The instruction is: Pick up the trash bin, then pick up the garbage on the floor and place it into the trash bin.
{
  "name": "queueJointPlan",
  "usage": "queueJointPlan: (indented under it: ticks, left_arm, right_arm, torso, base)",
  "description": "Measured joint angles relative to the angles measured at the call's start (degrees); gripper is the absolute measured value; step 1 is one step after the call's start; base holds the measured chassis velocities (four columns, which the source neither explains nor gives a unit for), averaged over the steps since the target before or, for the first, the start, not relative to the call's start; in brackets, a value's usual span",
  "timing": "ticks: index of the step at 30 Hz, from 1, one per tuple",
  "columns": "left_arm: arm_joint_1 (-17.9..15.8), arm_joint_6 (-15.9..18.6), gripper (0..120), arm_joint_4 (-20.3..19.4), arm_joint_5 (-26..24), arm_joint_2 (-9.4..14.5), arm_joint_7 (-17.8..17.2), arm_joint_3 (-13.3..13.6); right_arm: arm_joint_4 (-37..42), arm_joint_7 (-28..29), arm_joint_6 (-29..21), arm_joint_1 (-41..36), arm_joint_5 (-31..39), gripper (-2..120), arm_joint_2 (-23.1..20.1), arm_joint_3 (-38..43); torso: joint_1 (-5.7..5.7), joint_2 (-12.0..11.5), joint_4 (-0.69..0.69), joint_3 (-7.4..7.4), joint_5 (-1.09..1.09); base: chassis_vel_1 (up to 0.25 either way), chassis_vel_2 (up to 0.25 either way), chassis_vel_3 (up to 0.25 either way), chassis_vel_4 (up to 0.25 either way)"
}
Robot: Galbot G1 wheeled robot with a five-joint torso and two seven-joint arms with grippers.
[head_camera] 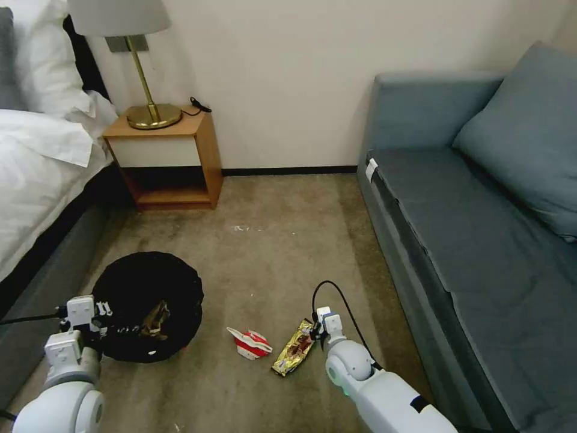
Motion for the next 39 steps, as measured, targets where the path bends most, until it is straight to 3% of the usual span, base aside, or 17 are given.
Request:
queueJointPlan:
  ticks: [2, 10, 14, 17, 28, 39]
  left_arm:
    - [0.0, 0.0, 7, 0.0, 0.0, 0.0, 0.0, 0.0]
    - [0.6, 0.3, 7, -3.8, 0.2, -1.8, 0.0, 0.3]
    - [0.7, 0.3, 7, -4.9, 1.0, -2.9, 0.0, 0.9]
    - [0.7, 0.4, 7, -6.1, 1.7, -3.6, 0.1, 1.2]
    - [1.2, -0.1, 7, -9.7, 1.6, -2.6, 0.1, 0.7]
    - [1.9, -2.6, 7, -9.7, 3.5, -3.5, 0.0, 1.1]
  right_arm:
    - [0.4, -0.3, -0.1, -0.2, 0.3, 0, -0.3, 0.0]
    - [4.2, -0.1, -1.3, -0.8, 3.6, 33, -2.9, -1.5]
    - [4.9, 0.9, -1.4, -0.6, 5.3, 41, -3.4, -2.4]
    - [5.6, 2.4, -1.9, -0.5, 7.6, 56, -4.0, -3.7]
    - [6.9, 8.4, -3.2, -0.3, 19.3, 94, -4.6, -5.8]
    - [9.3, 15.3, -5.8, 0.2, 31.5, 100, -3.3, -7.3]
  torso:
    - [0.00, 0.0, 0.00, 0.00, 0.00]
    - [0.00, 0.0, 0.00, 0.00, 0.00]
    - [0.00, 0.0, 0.00, 0.00, 0.00]
    - [0.00, 0.0, 0.00, 0.00, 0.00]
    - [0.00, 0.0, 0.00, 0.00, 0.00]
    - [0.00, 0.0, 0.01, 0.00, -0.01]
  base:
    - [0.000, 0.000, 0.000, 0.000]
    - [0.000, 0.000, 0.000, 0.000]
    - [0.000, 0.000, 0.000, 0.000]
    - [0.000, 0.000, 0.000, 0.000]
    - [0.000, 0.000, 0.000, 0.000]
    - [0.000, 0.000, 0.000, 0.000]
